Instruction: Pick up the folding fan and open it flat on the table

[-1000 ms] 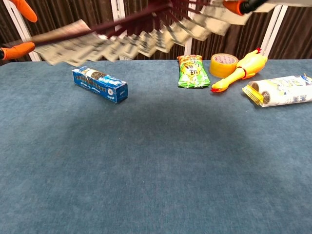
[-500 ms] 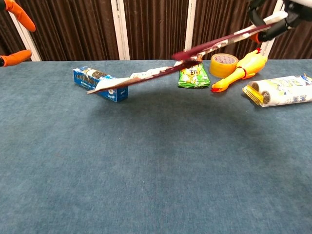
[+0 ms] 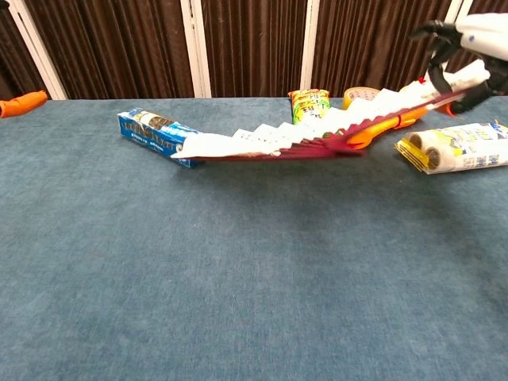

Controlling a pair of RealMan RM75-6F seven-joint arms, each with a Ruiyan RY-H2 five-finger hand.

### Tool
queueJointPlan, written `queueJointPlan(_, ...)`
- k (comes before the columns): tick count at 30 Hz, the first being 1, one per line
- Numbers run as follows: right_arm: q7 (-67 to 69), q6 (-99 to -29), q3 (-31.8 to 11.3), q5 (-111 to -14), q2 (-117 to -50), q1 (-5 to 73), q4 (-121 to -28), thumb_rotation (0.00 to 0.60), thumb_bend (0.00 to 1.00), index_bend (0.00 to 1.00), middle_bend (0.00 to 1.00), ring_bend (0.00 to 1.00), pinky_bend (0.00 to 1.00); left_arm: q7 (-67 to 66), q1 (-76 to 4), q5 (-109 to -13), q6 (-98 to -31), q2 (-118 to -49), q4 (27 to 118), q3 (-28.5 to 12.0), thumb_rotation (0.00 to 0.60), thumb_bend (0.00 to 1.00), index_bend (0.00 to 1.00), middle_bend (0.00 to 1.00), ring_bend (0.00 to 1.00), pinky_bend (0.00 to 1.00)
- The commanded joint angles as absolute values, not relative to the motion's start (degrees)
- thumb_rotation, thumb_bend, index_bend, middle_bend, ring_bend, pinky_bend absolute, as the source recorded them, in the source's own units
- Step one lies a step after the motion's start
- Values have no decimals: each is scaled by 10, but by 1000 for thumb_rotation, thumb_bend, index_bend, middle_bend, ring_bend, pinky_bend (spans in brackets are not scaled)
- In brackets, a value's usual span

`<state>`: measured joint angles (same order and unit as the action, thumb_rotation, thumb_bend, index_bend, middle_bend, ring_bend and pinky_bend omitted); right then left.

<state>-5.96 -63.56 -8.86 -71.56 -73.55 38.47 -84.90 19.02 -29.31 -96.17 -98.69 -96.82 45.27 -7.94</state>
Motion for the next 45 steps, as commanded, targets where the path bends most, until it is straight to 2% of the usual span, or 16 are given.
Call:
queueJointPlan(1, -72, -610, -85, -696, -715, 383, -868, 600, 341, 0, 29, 139, 36, 224, -271, -952, -985, -920, 546, -70, 600, 378, 48, 0, 0, 141)
queueJointPlan(8, -97, -579, -81, -682, -686, 385, -896, 600, 341, 0, 11, 147, 36, 192, -237, -955, -985, -855, 682, -44, 600, 378, 47, 0, 0, 141)
queueJointPlan(15, -132, -564, -71, -678, -661, 383, -913, 600, 341, 0, 0, 149, 36, 194, -201, -943, -992, -834, 736, -26, 600, 378, 44, 0, 0, 128)
queueJointPlan(23, -169, -542, -46, -652, -625, 369, -924, 600, 341, 0, 0, 151, 36, 229, -177, -914, -971, -834, 721, -18, 600, 378, 48, 0, 0, 116)
queueJointPlan(36, -262, -503, -6, -593, -607, 366, -925, 600, 341, 0, 0, 178, 36, 260, -165, -910, -967, -849, 682, -25, 600, 379, 51, 0, 0, 104)
queueJointPlan(45, -472, -490, 33, -456, -561, 426, -1000, 600, 341, 0, 0, 204, 50, 252, -163, -919, -958, -852, 684, -21, 600, 378, 60, 0, 0, 104)
